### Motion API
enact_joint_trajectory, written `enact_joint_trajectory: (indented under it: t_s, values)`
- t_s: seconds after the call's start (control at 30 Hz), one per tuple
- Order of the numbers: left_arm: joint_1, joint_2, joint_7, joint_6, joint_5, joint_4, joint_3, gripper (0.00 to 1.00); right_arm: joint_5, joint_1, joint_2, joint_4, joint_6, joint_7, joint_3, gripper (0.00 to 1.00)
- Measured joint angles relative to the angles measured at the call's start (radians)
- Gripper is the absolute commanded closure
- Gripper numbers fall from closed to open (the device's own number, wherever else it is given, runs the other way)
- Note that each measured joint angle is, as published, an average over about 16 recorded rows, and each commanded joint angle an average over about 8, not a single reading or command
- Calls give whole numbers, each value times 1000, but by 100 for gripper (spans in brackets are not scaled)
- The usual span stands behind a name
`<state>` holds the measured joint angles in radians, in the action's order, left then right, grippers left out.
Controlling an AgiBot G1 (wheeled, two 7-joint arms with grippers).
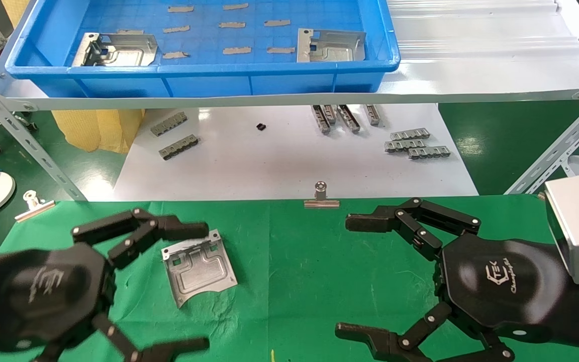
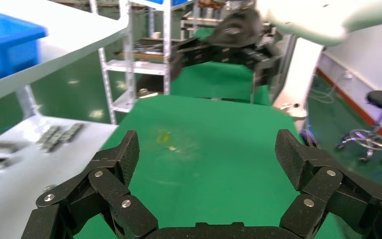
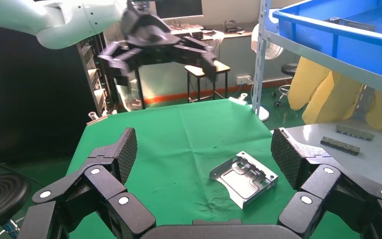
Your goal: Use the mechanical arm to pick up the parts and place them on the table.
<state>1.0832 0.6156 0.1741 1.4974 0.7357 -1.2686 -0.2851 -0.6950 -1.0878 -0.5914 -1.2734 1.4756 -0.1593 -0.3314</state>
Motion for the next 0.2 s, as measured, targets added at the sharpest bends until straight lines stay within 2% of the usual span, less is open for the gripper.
enact_joint_trajectory:
  t_s: [0.2]
  values:
    - [-22,-11,21,-3,-15,-41,14,0,0,0,0,0,0,0,0,0]
